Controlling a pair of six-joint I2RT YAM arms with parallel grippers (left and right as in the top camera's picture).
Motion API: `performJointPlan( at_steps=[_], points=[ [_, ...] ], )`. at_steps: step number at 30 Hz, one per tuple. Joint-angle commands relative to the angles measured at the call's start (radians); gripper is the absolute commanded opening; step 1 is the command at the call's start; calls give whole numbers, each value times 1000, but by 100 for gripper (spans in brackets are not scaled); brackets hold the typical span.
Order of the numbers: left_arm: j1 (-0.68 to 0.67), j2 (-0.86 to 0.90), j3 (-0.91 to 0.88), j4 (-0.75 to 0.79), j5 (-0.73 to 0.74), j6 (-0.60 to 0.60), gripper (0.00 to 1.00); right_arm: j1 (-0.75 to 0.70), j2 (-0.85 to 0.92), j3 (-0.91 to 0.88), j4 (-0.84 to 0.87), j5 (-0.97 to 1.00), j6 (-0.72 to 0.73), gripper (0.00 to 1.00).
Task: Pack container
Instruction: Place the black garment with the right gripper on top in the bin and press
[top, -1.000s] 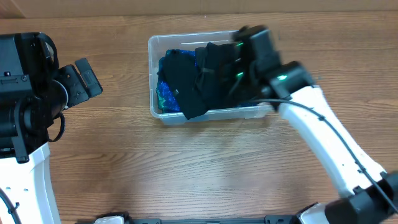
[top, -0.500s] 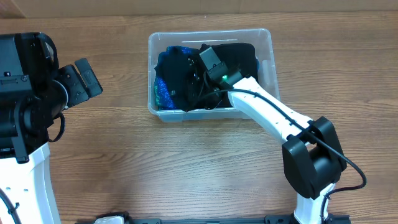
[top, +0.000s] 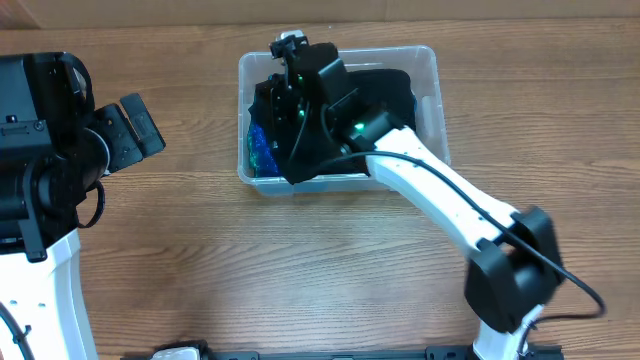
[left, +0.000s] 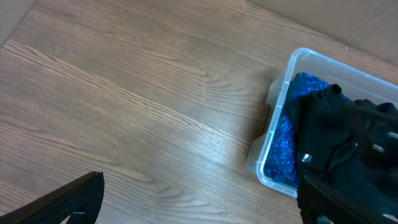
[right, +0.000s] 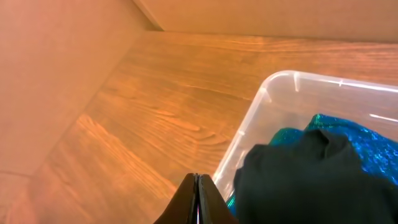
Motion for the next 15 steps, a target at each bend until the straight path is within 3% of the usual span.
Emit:
performJointPlan(
  at_steps=[1,4,9,15],
  points=[
    [0,3,3,-2,-13,1,100,-3,140,6,-3,-1,-8,4],
    [0,3,3,-2,-13,1,100,-8,221,6,-106,-1,-6,10],
    [0,3,3,-2,-13,1,100,-23,141,25,-207,-31,-7,54],
    [0,3,3,-2,-13,1,100,-26,-175,44,-262,8,-14,88]
  ],
)
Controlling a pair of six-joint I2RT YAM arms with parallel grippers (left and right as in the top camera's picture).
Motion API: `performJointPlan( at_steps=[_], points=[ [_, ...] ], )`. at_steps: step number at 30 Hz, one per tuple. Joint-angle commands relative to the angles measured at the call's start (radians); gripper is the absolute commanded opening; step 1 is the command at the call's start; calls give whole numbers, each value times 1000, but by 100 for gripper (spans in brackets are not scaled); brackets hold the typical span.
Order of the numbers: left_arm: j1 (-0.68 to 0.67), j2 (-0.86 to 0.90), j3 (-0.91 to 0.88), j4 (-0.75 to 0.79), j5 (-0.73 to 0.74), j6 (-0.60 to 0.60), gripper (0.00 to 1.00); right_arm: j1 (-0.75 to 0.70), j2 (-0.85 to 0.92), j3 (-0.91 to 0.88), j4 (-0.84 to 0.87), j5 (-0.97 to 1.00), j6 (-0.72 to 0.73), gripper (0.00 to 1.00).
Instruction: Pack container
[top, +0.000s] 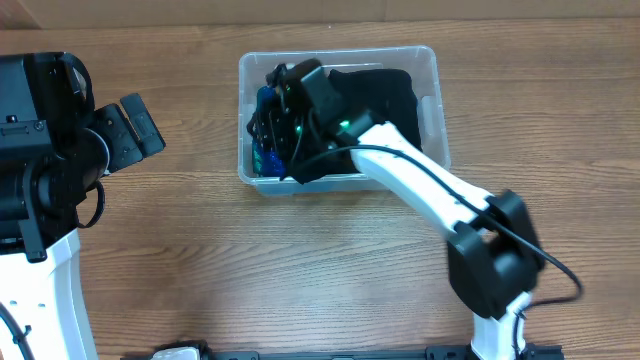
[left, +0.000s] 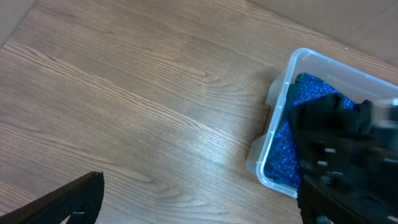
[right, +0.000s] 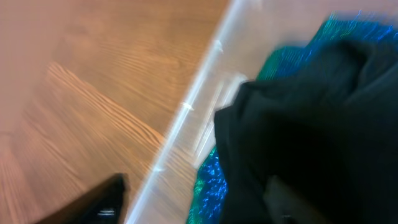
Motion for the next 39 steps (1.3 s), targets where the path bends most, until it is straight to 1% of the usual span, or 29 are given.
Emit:
performJointPlan(
  at_steps=[1,2,3,4,7,8,12,13,16,17,21,25,27,32,35,38,39],
  points=[
    [0,3,3,-2,-13,1,100,-30,-261,8,-62,93,2,90],
    [0,3,3,-2,-13,1,100,-42,-319,8,-108,128,-4,94],
    [0,3,3,-2,-13,1,100,-54,-377,8,-157,148,-36,95],
    [0,3,3,-2,-13,1,100,-86,-499,8,-270,217,-132,100],
    [0,3,3,-2,-12,1,100,-119,-630,8,-387,348,-136,100],
    [0,3,3,-2,-12,1,100,-126,-669,8,-418,365,-136,100],
    [0,3,3,-2,-13,1,100,-128,-776,8,-565,364,-132,100],
    [0,3,3,-2,-13,1,100,-128,-801,8,-651,363,-132,100],
    [0,3,3,-2,-13,1,100,-128,-838,8,-834,370,-137,100],
    [0,3,3,-2,-13,1,100,-128,-848,8,-851,396,-137,100],
    [0,3,3,-2,-12,1,100,-128,-883,8,-810,523,-137,100],
    [0,3,3,-2,-12,1,100,-128,-919,8,-808,623,-137,100],
    [0,3,3,-2,-13,1,100,-148,-931,6,-796,629,-137,100],
    [0,3,3,-2,-13,1,100,-346,-1045,-73,-677,553,-136,100],
    [0,3,3,-2,-13,1,100,-484,-1148,-171,-612,502,-136,100],
    [0,3,3,-2,-13,1,100,-540,-1258,-301,-550,497,-133,100],
    [0,3,3,-2,-13,1,100,-542,-1315,-375,-512,498,-133,100]
  ],
)
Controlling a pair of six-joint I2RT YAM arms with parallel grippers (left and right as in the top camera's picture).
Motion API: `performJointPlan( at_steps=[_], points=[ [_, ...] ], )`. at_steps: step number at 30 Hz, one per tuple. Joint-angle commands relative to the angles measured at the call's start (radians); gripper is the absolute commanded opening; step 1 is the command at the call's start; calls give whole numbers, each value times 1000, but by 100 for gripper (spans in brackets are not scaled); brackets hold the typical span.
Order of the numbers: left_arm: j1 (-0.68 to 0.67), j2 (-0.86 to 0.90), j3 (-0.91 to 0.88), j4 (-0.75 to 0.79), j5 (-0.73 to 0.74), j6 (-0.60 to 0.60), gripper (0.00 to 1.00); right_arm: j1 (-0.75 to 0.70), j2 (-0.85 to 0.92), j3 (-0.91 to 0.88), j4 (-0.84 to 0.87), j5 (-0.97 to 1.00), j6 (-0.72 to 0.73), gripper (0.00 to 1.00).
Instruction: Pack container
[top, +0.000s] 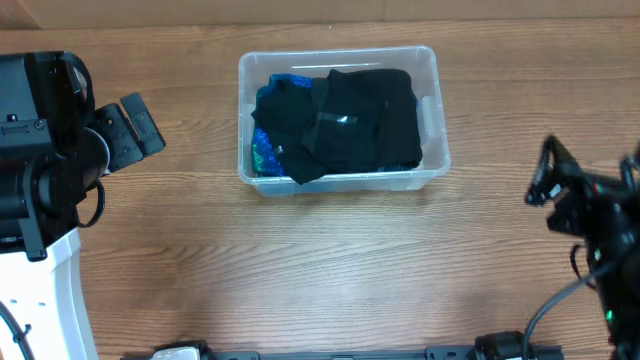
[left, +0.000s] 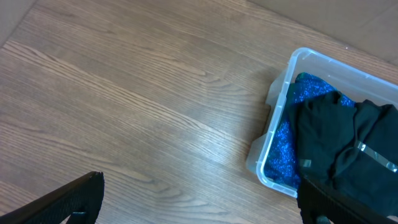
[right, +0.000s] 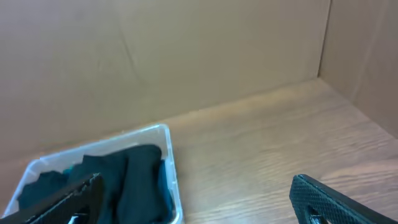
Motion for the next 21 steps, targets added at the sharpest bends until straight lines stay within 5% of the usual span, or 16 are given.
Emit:
performJointPlan(
  at_steps=[1,12,21],
  points=[
    [0,2,3,-2,-13,1,100,-16,-138,-194,95,-23,0,100],
    [0,2,3,-2,-13,1,100,-17,-455,-746,334,-90,5,100],
    [0,2,3,-2,-13,1,100,-17,-612,-912,338,-89,26,100]
  ],
)
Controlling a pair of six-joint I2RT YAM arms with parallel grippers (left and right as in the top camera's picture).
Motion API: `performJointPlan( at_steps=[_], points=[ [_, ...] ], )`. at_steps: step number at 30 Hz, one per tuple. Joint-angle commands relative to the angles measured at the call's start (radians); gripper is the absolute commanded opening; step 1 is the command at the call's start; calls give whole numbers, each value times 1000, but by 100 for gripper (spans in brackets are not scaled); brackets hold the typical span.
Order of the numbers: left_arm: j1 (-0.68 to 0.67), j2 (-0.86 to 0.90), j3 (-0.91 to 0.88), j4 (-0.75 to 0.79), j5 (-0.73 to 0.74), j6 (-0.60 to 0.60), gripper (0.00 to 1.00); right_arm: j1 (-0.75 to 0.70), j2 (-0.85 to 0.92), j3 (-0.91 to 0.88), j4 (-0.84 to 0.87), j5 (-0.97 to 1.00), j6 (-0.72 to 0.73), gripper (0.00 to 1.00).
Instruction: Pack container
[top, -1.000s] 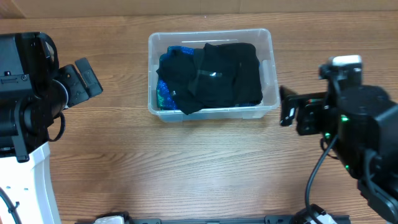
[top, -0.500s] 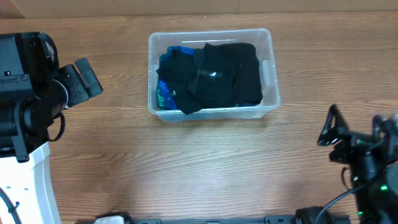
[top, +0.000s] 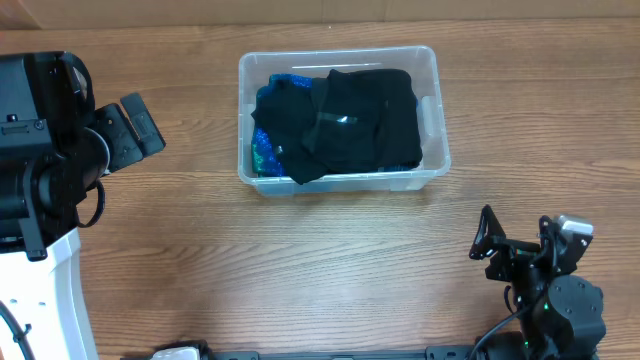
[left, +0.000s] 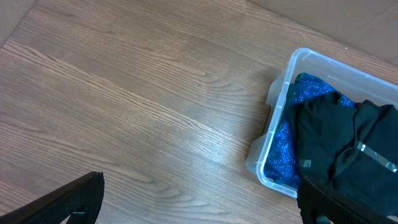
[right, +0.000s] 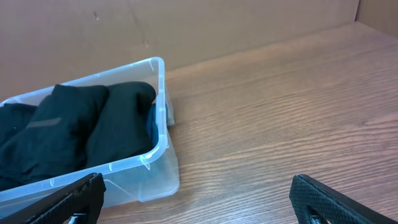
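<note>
A clear plastic container (top: 432, 108) stands at the back middle of the table. A black garment (top: 352, 120) fills most of it, lying over blue sequined fabric (top: 262, 152) at its left end. My right gripper (top: 517, 246) is open near the front right, well away from the container (right: 159, 167), with nothing between its fingers (right: 69, 200). My left gripper (top: 138, 128) is open at the far left, left of the container (left: 278, 99), also holding nothing. The black garment (left: 343, 144) and blue fabric (left: 285, 149) show in the left wrist view.
Bare wooden table top surrounds the container. A cardboard wall (right: 186, 25) runs along the back edge of the table. The left arm's black and white body (top: 40, 170) fills the left side of the overhead view.
My right arm has moved from the table's right edge to the front right corner, and its camera now sits lower and nearer the table. The left arm and the container's contents are unchanged.
My right gripper was shut over the container's left end beside the black garment. Then it was open low inside the container against the garment. After that it was away at the table's right side, the garment lying in the container. Now it is open at the front right.
</note>
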Motion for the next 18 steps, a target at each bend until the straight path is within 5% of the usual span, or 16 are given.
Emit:
performJointPlan(
  at_steps=[1,10,18],
  points=[
    [0,2,3,-3,-13,1,100,-6,-68,-55,14,-5,22,100],
    [0,2,3,-2,-13,1,100,-6,-179,-196,87,-1,22,100],
    [0,2,3,-2,-12,1,100,-6,-204,-320,330,-9,26,100]
  ],
)
